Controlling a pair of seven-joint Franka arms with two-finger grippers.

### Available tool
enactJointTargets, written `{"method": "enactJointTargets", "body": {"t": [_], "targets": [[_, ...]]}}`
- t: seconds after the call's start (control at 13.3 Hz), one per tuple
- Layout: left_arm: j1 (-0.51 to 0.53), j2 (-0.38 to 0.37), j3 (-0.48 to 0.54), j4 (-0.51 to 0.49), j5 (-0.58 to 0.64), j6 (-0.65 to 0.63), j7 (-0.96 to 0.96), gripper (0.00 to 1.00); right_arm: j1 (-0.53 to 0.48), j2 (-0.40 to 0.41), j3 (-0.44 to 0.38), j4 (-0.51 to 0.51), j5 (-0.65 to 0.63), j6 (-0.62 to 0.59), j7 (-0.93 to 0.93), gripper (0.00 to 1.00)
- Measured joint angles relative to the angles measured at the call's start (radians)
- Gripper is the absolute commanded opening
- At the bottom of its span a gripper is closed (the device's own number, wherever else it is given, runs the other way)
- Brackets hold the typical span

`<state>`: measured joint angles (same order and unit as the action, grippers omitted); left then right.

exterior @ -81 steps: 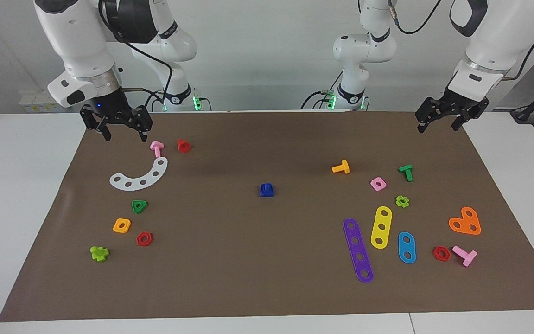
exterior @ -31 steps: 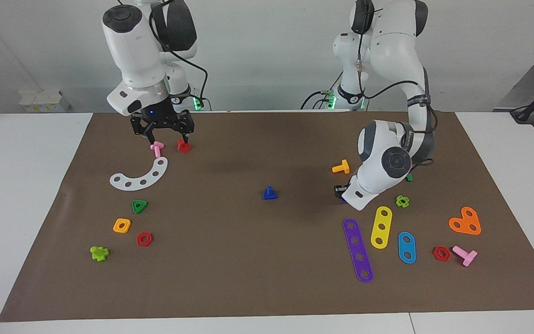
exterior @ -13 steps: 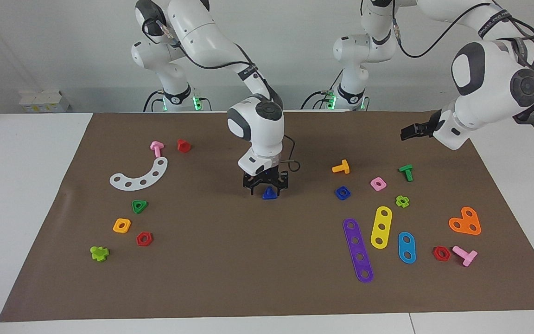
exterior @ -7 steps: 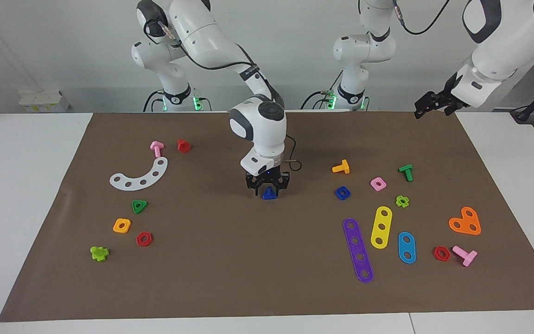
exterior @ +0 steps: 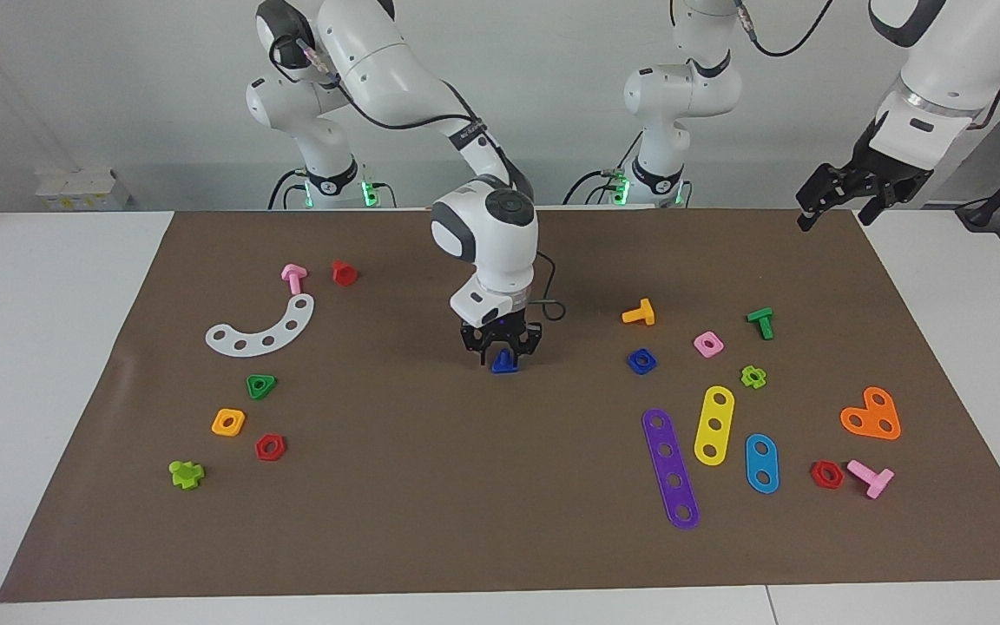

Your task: Unscrew and place screws in storage area

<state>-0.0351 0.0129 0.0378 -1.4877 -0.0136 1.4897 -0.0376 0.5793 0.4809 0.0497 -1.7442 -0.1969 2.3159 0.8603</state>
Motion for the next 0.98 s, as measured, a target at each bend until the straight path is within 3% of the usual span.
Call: {"method": "enactJointTargets", "body": {"t": [0.15, 0.53, 0.98], "targets": [[0.000, -0.001, 0.000, 0.000, 0.000, 0.011, 0.003, 1.00, 0.001, 0.000, 0.001, 0.000, 0.000, -0.001, 0.001, 0.00], [0.006, -0.001, 0.023, 0.000, 0.000, 0.020, 0.038, 1.00, -0.026, -0.051, -0.004, -0.058, 0.000, -0.002, -0.074, 0.00], [0.044, -0.001, 0.018, 0.000, 0.000, 0.018, 0.093, 1.00, -0.250, -0.221, -0.008, -0.210, 0.000, -0.002, -0.499, 0.00]]}}
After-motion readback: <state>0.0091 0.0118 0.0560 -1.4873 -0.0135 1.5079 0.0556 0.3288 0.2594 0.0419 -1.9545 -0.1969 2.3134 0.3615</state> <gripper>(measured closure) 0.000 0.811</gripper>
